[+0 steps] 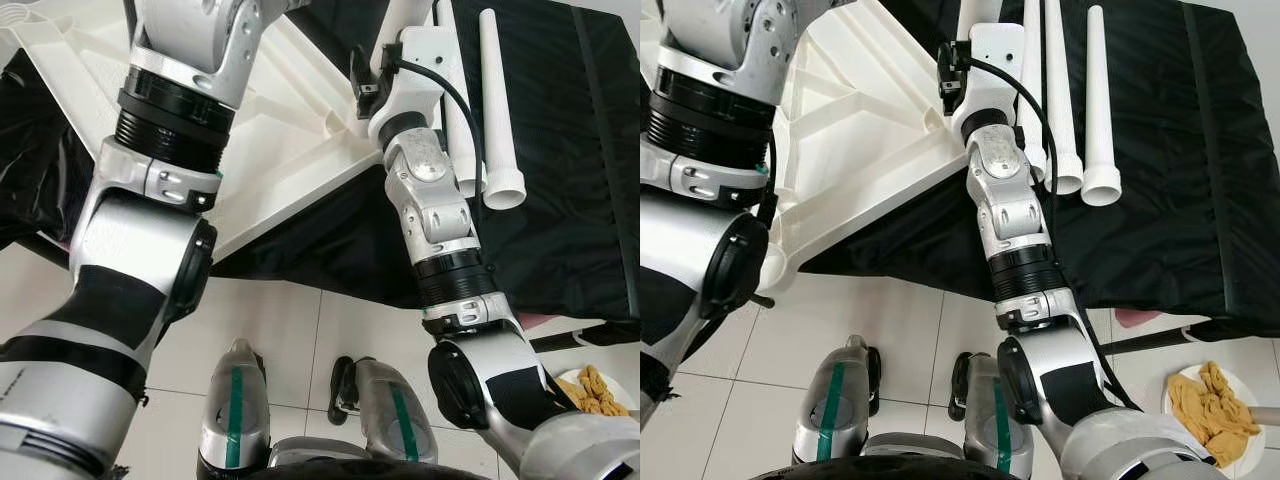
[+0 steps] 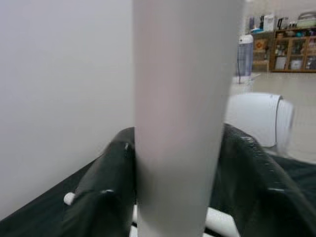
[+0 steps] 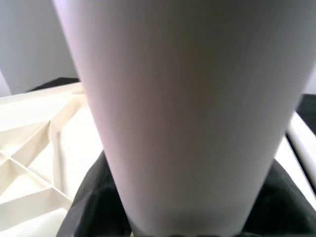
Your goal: Building children table
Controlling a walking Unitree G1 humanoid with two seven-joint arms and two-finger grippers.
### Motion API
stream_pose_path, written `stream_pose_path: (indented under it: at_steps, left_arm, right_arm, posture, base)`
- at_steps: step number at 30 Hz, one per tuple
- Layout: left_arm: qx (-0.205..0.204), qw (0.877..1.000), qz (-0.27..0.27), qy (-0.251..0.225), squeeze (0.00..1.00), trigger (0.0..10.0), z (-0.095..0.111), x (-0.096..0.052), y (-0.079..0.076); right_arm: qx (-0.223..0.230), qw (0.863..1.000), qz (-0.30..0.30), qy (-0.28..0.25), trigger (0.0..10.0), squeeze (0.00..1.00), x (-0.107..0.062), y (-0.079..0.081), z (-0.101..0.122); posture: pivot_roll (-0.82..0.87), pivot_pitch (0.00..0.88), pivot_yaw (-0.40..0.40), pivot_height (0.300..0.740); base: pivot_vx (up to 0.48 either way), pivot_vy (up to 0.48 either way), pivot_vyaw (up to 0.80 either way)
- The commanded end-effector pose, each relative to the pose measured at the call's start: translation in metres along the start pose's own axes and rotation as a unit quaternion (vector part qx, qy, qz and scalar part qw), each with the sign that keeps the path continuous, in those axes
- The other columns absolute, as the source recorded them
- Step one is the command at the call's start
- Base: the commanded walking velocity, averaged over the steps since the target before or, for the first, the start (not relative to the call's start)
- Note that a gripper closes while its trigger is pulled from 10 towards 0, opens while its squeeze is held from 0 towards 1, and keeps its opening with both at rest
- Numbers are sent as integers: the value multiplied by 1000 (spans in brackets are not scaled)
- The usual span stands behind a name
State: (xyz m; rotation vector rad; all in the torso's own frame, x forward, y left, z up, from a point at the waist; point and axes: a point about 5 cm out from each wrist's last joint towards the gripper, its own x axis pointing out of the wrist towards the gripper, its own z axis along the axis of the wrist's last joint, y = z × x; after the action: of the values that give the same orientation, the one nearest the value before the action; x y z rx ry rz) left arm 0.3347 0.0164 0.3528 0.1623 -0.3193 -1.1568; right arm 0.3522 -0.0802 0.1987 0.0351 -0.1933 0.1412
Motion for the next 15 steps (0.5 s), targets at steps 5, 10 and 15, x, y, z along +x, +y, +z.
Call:
stream_pose_path:
  at_steps: [5,10,15]
  left_arm:
    - [-9,1000,22,-4,1000,10000,-1,-2,-1]
    - [-24,1000,13,-8,1000,10000,-5,-7,-4]
    - [-43,999,15,-17,0,10000,-4,-14,-4]
  right_arm:
    - [3,1000,-15,14,10000,0,0,-7,-5]
    - [7,999,-33,18,10000,0,1,-18,-5]
    - [9,999,-48,17,10000,0,3,-28,-3]
  posture:
    - [104,0,-26,740]
    - [100,0,-29,740]
    - [100,0,-36,740]
  base:
    - [0,0,0]
    - [0,0,0]
    - [0,0,0]
